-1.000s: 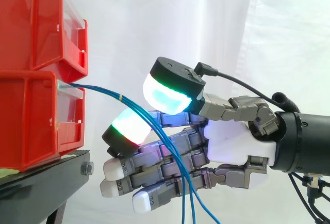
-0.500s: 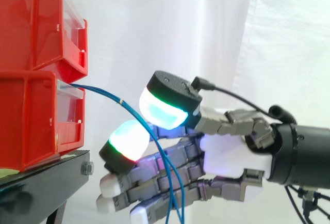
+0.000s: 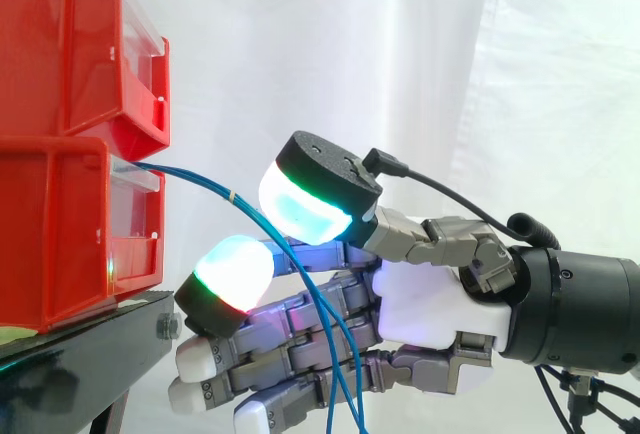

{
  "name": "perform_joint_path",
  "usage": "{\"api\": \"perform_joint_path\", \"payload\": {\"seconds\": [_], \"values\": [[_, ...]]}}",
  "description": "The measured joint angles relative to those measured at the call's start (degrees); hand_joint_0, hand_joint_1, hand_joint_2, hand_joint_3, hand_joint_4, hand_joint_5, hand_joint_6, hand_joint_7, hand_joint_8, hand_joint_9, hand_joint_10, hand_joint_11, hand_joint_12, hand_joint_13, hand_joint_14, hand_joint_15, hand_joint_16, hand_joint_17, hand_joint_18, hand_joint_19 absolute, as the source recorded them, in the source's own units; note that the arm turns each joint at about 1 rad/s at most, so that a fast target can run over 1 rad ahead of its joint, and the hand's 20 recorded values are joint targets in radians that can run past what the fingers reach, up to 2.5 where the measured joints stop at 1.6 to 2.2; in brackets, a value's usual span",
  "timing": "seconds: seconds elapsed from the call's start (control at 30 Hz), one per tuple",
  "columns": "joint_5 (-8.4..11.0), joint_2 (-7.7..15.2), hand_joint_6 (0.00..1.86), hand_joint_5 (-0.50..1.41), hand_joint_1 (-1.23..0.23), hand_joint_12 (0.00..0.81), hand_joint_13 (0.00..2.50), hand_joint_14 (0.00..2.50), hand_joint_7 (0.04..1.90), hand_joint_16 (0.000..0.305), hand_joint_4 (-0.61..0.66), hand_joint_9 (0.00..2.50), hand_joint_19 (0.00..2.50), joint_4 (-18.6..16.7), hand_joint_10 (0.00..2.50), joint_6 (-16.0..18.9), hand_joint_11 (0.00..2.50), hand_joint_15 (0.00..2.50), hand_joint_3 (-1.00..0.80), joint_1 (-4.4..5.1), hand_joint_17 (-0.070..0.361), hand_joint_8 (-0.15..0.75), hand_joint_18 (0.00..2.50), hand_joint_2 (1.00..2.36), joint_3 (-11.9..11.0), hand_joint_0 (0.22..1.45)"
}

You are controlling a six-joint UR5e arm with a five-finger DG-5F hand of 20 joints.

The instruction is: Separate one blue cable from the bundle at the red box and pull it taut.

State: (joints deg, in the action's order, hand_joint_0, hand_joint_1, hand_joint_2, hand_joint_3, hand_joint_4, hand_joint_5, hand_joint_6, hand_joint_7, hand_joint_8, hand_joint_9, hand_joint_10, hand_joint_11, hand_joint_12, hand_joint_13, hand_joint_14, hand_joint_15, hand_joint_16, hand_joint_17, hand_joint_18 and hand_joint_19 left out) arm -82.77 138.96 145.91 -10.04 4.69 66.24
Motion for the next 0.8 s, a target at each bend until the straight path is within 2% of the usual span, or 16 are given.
{"api": "perform_joint_path", "payload": {"seconds": [0.37,0.8], "values": [[-0.76,0.0,0.5,-0.13,-0.62,0.385,0.53,0.01,1.22,0.051,0.29,0.7,0.5,-0.2,0.01,-0.2,0.52,0.28,-0.5,0.39,0.115,0.392,0.62,1.0,-0.4,0.58],[-1.55,0.0,0.5,-0.12,-0.62,0.382,0.54,0.01,1.28,0.05,0.27,0.71,0.51,0.1,0.01,0.0,0.51,0.28,-0.34,0.3,0.113,0.391,0.63,1.01,-1.3,0.65]]}}
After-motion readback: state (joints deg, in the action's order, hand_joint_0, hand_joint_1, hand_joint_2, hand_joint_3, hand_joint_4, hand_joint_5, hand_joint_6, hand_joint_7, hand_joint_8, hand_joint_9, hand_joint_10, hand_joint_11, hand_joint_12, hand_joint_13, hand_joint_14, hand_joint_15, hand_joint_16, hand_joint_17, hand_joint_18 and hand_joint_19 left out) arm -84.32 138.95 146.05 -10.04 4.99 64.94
